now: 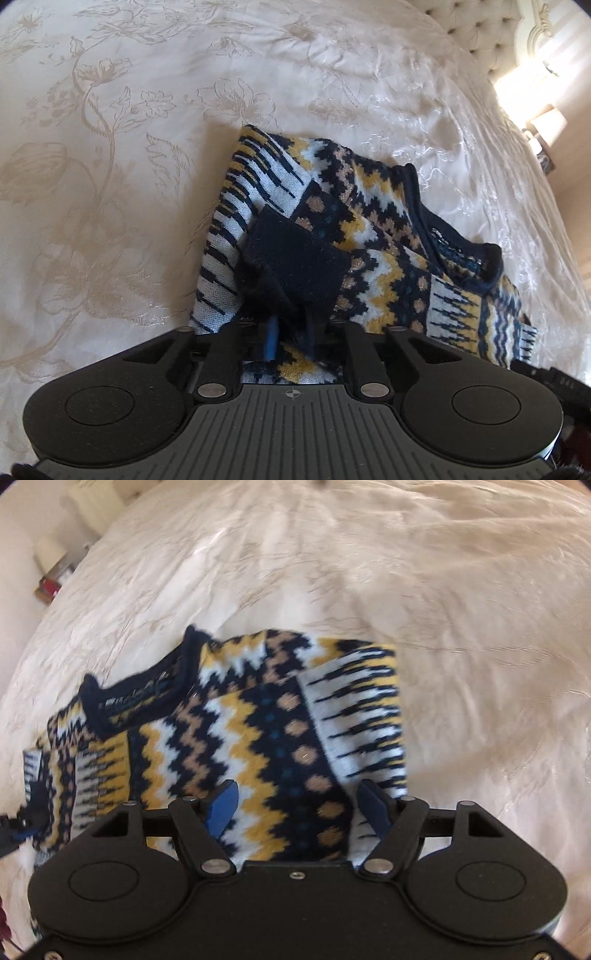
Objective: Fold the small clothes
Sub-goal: 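Lay the held sleeve across the sweater body with the right gripper and release, then move both grippers to the navy ribbed hem and grasp it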
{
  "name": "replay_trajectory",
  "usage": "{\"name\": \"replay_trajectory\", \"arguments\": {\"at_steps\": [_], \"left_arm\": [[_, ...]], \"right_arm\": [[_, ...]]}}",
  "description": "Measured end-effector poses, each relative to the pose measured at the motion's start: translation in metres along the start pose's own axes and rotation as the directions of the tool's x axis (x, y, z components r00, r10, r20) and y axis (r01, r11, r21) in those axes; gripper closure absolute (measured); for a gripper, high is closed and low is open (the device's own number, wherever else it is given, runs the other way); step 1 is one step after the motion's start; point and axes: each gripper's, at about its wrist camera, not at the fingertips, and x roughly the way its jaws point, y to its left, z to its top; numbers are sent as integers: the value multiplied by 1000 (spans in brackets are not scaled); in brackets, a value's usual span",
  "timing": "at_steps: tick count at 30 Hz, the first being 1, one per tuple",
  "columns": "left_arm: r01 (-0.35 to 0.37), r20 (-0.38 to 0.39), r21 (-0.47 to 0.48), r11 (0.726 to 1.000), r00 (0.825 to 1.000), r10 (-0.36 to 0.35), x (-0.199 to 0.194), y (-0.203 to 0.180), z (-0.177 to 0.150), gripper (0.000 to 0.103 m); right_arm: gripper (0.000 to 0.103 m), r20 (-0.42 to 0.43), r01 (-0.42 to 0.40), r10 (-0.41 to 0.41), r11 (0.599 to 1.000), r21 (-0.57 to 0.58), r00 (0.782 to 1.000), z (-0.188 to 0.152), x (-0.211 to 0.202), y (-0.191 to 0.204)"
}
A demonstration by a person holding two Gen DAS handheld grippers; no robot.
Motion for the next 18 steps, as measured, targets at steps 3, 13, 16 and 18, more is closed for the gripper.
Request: {"name": "replay_trajectory", "arguments": {"at_steps": [3,13,16,18], "left_arm": [[22,-22,39,999,1000,-22,-6,2,-3,64],[-63,-1,209,976,998,64,-60,0,-36,9],[-55,-13,242,969,998,60,-74,3,-51,9],[-42,-25,259,965,998,50,-81,4,-62,9]], "right_arm": [[24,11,17,-17,1000,22,1000,0,-5,-2],[1,24,12,-12,999,-30,1000,-39,-53,12],[1,30,15,-13,998,-57,999,-57,-69,16],[1,30,17,-15,998,-64,999,-71,-79,18]]}}
